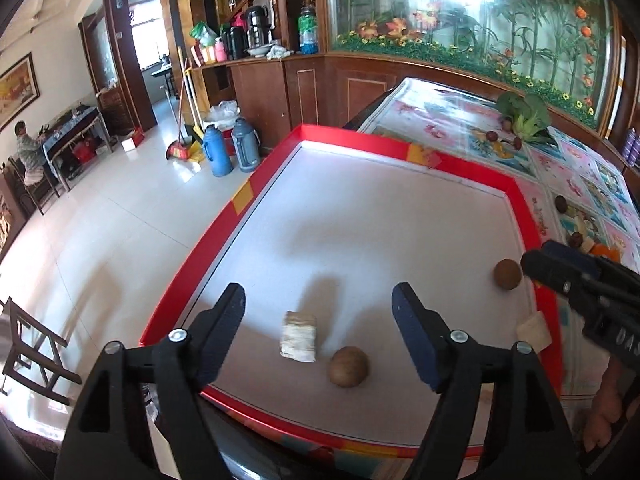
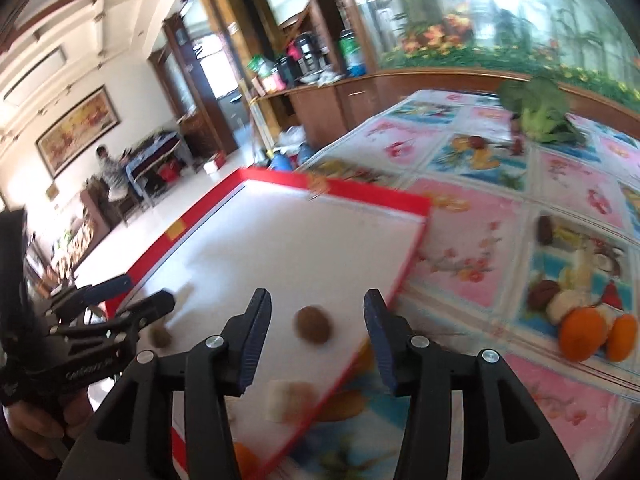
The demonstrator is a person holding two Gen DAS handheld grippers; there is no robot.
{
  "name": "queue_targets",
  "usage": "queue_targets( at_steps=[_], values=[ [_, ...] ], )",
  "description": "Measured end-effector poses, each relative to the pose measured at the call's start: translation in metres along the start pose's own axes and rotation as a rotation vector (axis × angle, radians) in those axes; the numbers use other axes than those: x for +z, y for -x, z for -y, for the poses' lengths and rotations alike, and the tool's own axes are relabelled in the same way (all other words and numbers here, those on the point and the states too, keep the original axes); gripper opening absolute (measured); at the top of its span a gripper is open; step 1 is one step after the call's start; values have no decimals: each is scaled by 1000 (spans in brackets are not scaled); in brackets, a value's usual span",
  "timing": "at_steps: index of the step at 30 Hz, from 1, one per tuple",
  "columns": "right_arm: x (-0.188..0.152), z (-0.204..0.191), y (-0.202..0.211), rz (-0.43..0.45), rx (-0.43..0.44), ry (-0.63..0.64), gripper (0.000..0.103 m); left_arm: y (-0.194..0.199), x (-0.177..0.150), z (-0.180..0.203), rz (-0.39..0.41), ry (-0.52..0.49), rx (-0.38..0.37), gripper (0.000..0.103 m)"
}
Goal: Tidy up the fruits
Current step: 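Return to the pile and grasp an orange with each tool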
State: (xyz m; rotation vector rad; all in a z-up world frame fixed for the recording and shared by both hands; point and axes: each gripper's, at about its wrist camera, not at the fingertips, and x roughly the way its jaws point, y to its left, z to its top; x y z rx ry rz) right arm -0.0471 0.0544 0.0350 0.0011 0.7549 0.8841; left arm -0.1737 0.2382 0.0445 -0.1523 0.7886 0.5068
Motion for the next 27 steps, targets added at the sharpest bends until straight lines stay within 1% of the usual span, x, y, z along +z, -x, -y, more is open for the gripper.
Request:
queue_targets(
  at_steps=[2,4,5,6,9,11,13,16,18,22,27],
  values=[
    [3,13,8,18,-8,-31,48,5,2,10,4,-23,-6,79],
    [4,29,24,54,-30,-54,48,11,4,23,15,-56,-14,80],
    [4,37,31,67,-40,-60,50,13,5,28,19,-67,-17,80],
    [3,47,39,79,-56,-66,52,16,6,36,23,-81,-24,80],
    [-1,80,65,109,-127,-91,54,24,8,61,38,-138,-48,81],
    [-6,103,80,115,-170,-109,55,30,8,81,46,-184,-73,84],
    [-12,126,93,110,-219,-130,55,34,7,99,51,-222,-95,84],
    [-19,154,102,79,-245,-163,55,37,5,124,45,-267,-139,84],
    [-20,162,100,51,-244,-170,55,38,4,142,35,-297,-172,84],
    [-21,163,89,-8,-167,-169,55,37,3,170,16,-338,-232,84],
    [-24,156,75,-48,-195,-119,55,35,-2,196,10,-379,-297,84]
  ],
)
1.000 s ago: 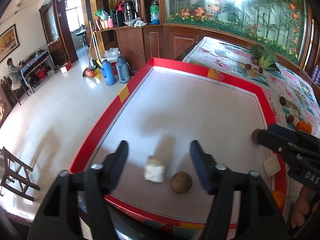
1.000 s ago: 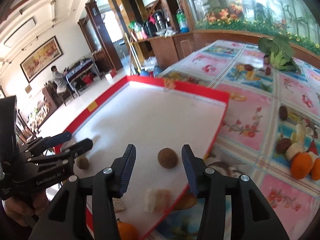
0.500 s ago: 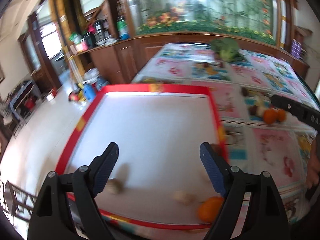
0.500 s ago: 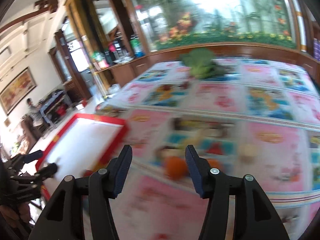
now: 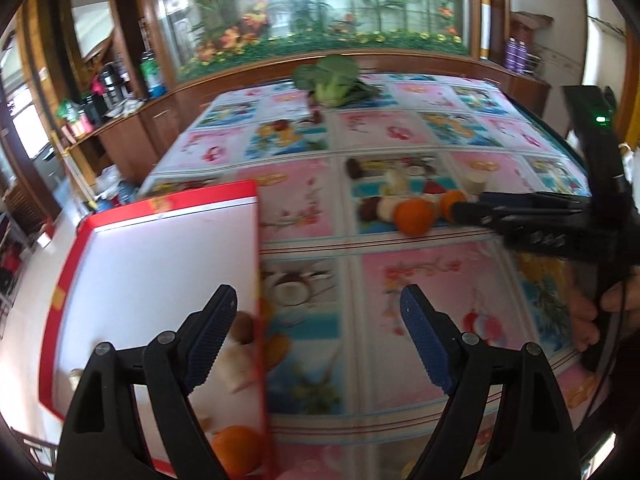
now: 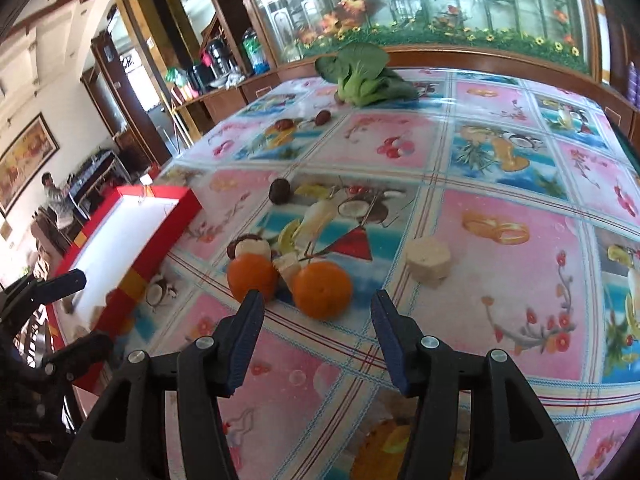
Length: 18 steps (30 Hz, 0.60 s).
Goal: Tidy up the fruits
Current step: 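Return to the pile and grasp an orange with each tool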
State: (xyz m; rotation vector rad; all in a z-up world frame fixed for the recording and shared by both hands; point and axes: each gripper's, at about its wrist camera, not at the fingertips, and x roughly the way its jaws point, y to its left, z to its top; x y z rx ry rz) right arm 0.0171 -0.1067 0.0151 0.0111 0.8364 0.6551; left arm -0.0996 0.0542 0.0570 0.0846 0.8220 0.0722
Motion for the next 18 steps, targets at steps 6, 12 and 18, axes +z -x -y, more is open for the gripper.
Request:
queue_targets(
  at_steps=[6,12,18],
  values=[
    [1,9,-7,-18,19,-51,55,-14,3,16,-20,-26,-77,73],
    [6,13,-12,-9,39,-89,48,-30,9,21,-54,-8,-143,64],
    [8,15,-12,-26,55,-97,31,-43,20,31,-74,-21,-184,64]
  ],
)
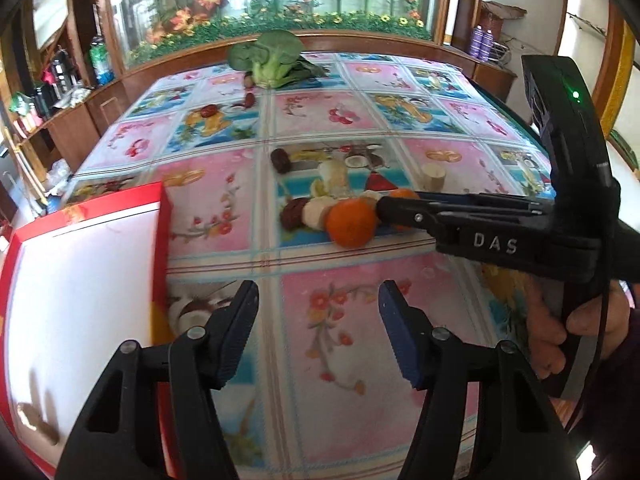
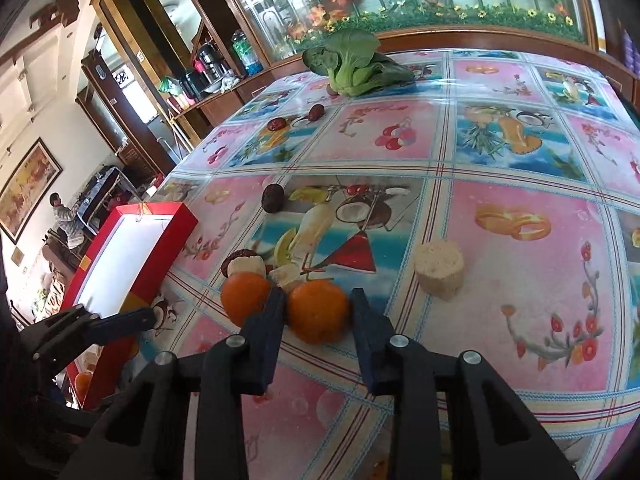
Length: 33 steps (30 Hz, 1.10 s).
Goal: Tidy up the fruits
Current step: 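Return to the pile and grasp an orange with each tool, then carry both oranges over the tray and open both tools to drop them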
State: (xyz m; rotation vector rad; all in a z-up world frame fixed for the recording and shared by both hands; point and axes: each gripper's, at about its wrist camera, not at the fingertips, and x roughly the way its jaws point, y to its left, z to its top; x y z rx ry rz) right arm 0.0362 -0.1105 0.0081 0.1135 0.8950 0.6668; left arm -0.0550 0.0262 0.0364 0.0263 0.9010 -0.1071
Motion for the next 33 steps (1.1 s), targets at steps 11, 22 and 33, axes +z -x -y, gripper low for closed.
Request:
queue_targets(
  at_steps=[11,22,33],
  values=[
    [12,31,41,123,66,-181,31,-33,22,9,-47,19,-39,49],
    [13,51,47,137,65,-303,31,-57,36,13,-54,53,-52,36],
    [12,55,49,159,44,-312,31,-44,28,11,-21,77,-71,35]
  ],
)
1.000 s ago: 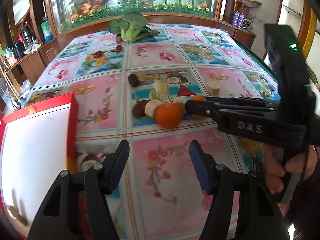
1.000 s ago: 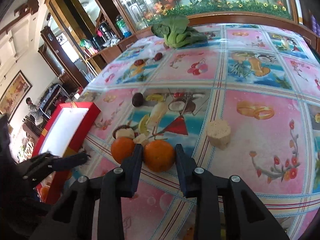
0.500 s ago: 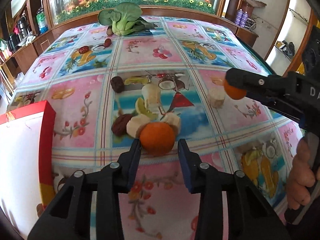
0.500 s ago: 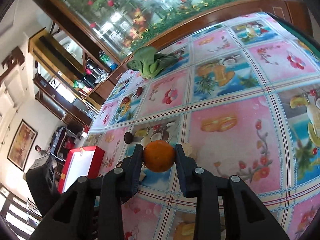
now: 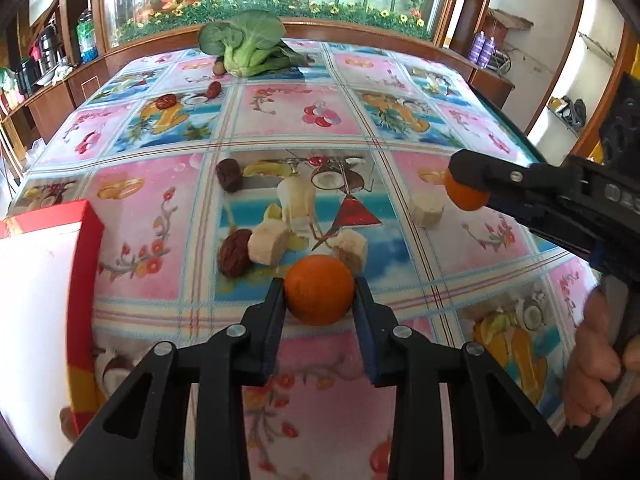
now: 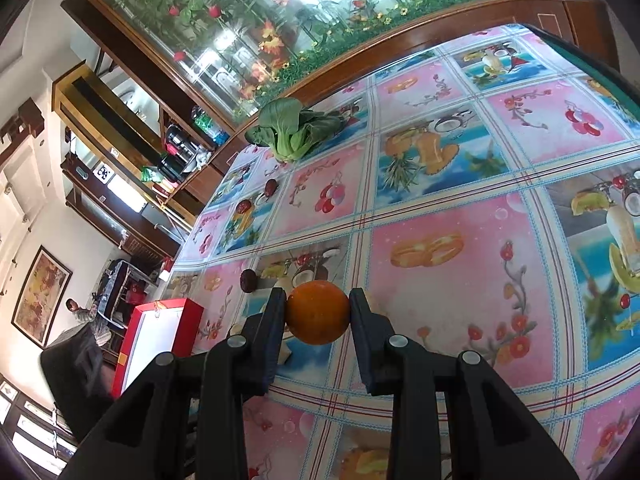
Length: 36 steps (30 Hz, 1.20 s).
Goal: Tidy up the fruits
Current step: 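Carry both oranges over the tray and open both tools to drop them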
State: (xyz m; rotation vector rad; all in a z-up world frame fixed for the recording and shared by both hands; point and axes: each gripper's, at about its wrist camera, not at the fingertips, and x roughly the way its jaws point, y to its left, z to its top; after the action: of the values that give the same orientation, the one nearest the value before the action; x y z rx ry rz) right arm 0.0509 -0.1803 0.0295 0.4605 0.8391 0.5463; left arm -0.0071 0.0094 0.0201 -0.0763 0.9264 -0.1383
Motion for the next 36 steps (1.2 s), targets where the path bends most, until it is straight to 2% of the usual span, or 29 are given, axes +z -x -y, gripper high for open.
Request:
queue_targets(
  at_steps=[9,15,18,22,29,33,36],
  values=[
    [0,7,4,31,-40,-9,31,52,-25,-15,76,42,6,35],
    [-2,9,6,60,-75,-2,31,86,-33,-33,138,67,47,35],
    [-4,11,4,56,-100,5,31,97,-36,-39,158,72,76,35],
    [-6,12,4,59,-123,16,31,106,-42,-48,170,88,79,35],
    [-10,3,9,106,-169,47,31,119,-47,-66,197,132,106,35],
    [-20,-19,6,108,-103,57,31,129,-49,-80,230,159,157,35],
    [-34,-52,-4,90,-43,118,31,135,-51,-89,253,166,198,35]
  ],
)
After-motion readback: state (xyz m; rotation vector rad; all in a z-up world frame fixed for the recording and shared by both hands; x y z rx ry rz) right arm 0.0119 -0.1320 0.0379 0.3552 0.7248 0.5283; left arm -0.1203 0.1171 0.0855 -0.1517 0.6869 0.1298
